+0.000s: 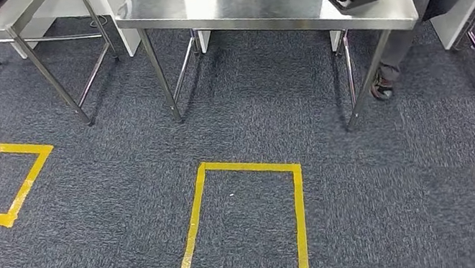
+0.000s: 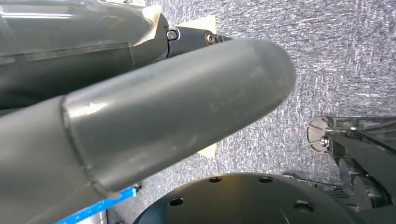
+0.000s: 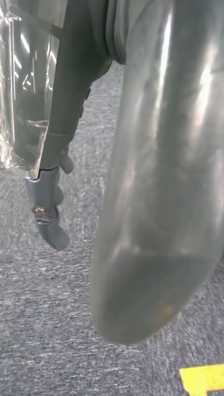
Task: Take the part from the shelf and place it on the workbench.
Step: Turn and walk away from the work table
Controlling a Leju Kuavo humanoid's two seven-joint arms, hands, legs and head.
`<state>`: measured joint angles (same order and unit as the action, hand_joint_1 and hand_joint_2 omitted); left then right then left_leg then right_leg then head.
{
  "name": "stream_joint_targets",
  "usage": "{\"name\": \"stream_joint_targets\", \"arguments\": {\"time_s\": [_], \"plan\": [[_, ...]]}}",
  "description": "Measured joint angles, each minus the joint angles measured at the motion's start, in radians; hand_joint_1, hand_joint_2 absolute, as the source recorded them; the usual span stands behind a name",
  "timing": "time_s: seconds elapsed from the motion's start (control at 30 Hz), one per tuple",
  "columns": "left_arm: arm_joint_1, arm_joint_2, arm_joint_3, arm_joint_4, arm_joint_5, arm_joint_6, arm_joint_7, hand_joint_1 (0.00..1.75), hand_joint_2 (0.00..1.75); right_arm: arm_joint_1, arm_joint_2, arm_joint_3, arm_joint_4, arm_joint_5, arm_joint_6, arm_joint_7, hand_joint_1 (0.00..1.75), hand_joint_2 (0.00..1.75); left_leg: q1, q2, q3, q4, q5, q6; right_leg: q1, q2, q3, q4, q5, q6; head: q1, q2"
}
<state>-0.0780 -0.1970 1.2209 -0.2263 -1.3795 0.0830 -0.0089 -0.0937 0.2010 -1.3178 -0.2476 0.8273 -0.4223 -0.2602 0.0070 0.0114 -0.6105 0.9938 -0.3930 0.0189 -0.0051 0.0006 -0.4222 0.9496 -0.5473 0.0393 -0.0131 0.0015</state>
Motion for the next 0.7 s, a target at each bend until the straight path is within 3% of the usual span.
{"name": "stream_joint_targets", "arguments": {"time_s": [0.07,0.1,0.2,0.23,0.27,0.3,0.37,0.43,0.47,0.57,0.6,0.63,0.7], "plan": [[0.001,0.002,-0.001,0.000,-0.003,-0.001,0.001,0.00,0.00,0.003,0.002,0.000,0.000,-0.001,-0.002,0.000,0.00,0.00,0.004,-0.001,-0.006,0.007,-0.001,-0.011,-0.008,0.000,-0.015,0.004,0.011,-0.018,-0.002,0.000],[0.002,0.003,-0.001,0.000,-0.003,-0.003,0.002,0.00,0.00,0.003,0.002,-0.001,0.000,-0.002,-0.002,0.001,0.00,0.00,0.006,-0.003,-0.014,0.025,-0.025,-0.015,-0.013,-0.002,-0.022,0.004,0.019,-0.030,-0.005,0.000],[0.002,0.005,-0.002,0.001,-0.005,-0.006,0.006,0.00,0.00,0.004,0.004,-0.001,0.000,-0.002,-0.004,0.005,0.00,0.00,0.011,-0.007,-0.060,0.185,-0.165,-0.027,-0.012,-0.007,-0.050,0.005,0.046,-0.060,-0.009,0.000],[0.003,0.006,-0.003,0.001,-0.005,-0.006,0.006,0.00,0.00,0.004,0.004,-0.001,0.000,-0.002,-0.004,0.006,0.00,0.00,0.012,-0.008,-0.072,0.244,-0.195,-0.030,-0.009,-0.008,-0.062,0.006,0.054,-0.062,-0.010,0.000],[0.003,0.007,-0.004,0.001,-0.005,-0.007,0.007,0.00,0.00,0.005,0.004,-0.001,0.000,-0.002,-0.004,0.006,0.00,0.00,0.013,-0.008,-0.071,0.279,-0.203,-0.032,-0.008,-0.009,-0.072,0.009,0.062,-0.061,-0.010,0.000],[0.003,0.007,-0.006,0.001,-0.006,-0.007,0.007,0.00,0.00,0.005,0.004,-0.001,0.000,-0.002,-0.004,0.007,0.00,0.00,0.014,-0.008,-0.052,0.278,-0.190,-0.033,-0.007,-0.009,-0.082,0.013,0.068,-0.058,-0.010,0.000],[0.002,0.008,-0.009,0.001,-0.006,-0.008,0.007,0.00,0.00,0.006,0.004,-0.001,0.000,-0.002,-0.004,0.007,0.00,0.00,0.017,-0.009,0.034,0.175,-0.142,-0.031,-0.008,-0.008,-0.101,0.029,0.076,-0.052,-0.010,0.000],[-0.001,0.009,-0.010,0.001,-0.006,-0.008,0.007,0.00,0.00,0.005,0.004,-0.001,0.000,-0.002,-0.004,0.007,0.00,0.00,0.015,-0.011,0.114,0.053,-0.129,-0.025,-0.004,-0.008,-0.122,0.045,0.081,-0.044,-0.010,0.000],[-0.002,0.009,-0.011,0.001,-0.006,-0.008,0.007,0.00,0.00,0.005,0.004,-0.001,0.000,-0.002,-0.004,0.007,0.00,0.00,0.013,-0.013,0.129,0.022,-0.133,-0.021,-0.002,-0.008,-0.130,0.051,0.085,-0.037,-0.010,0.000],[-0.002,0.010,-0.013,0.003,-0.006,-0.008,0.008,0.00,0.00,0.004,0.004,-0.001,0.000,-0.002,-0.004,0.007,0.00,0.00,0.007,-0.012,0.115,0.006,-0.122,0.004,0.000,-0.008,-0.144,0.057,0.099,-0.012,-0.009,0.000],[-0.002,0.009,-0.013,0.003,-0.006,-0.008,0.008,0.00,0.00,0.006,0.004,-0.001,0.000,-0.002,-0.005,0.007,0.00,0.00,0.007,-0.010,0.106,0.001,-0.112,0.015,0.001,-0.008,-0.155,0.070,0.088,-0.009,-0.008,0.000],[-0.002,0.009,-0.014,0.004,-0.006,-0.008,0.008,0.00,0.00,0.007,0.004,-0.001,0.000,-0.002,-0.005,0.007,0.00,0.00,0.008,-0.008,0.096,-0.004,-0.101,0.025,0.001,-0.007,-0.171,0.101,0.064,-0.010,-0.006,0.000],[-0.002,0.009,-0.014,0.004,-0.006,-0.009,0.008,0.00,0.00,0.008,0.004,-0.001,0.000,-0.002,-0.005,0.007,0.00,0.00,0.006,-0.005,0.072,-0.007,-0.085,0.036,-0.001,-0.005,-0.216,0.212,-0.014,-0.020,-0.001,0.000]]}}
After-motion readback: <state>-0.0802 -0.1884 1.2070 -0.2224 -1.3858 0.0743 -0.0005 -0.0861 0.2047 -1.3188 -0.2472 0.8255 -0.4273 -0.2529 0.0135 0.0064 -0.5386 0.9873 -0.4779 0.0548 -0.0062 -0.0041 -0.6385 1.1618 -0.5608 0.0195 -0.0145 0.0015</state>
